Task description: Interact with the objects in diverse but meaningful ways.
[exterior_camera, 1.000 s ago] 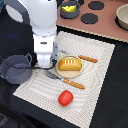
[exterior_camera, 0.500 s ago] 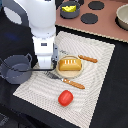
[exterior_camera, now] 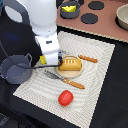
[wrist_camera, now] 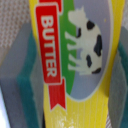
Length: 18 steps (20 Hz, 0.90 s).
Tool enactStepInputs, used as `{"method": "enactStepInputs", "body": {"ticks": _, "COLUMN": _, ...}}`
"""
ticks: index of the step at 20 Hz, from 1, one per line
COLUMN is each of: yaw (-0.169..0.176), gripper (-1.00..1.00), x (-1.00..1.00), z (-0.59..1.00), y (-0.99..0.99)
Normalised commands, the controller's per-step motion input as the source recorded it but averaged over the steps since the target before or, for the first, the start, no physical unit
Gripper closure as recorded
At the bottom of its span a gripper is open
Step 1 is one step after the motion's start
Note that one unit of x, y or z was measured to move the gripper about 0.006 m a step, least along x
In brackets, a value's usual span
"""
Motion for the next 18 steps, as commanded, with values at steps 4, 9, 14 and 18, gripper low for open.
{"method": "enactStepInputs", "body": {"ticks": 4, "yaw": 0.157, "gripper": 1.00, "x": -0.34, "z": 0.07, "y": 0.36}}
{"method": "enactStepInputs", "body": {"ticks": 9, "yaw": 0.063, "gripper": 1.00, "x": -0.21, "z": 0.62, "y": 0.39}}
{"method": "enactStepInputs", "body": {"ticks": 14, "yaw": -0.026, "gripper": 1.00, "x": 0.33, "z": 1.00, "y": 0.37}}
{"method": "enactStepInputs", "body": {"ticks": 18, "yaw": -0.076, "gripper": 1.00, "x": 0.68, "z": 1.00, "y": 0.38}}
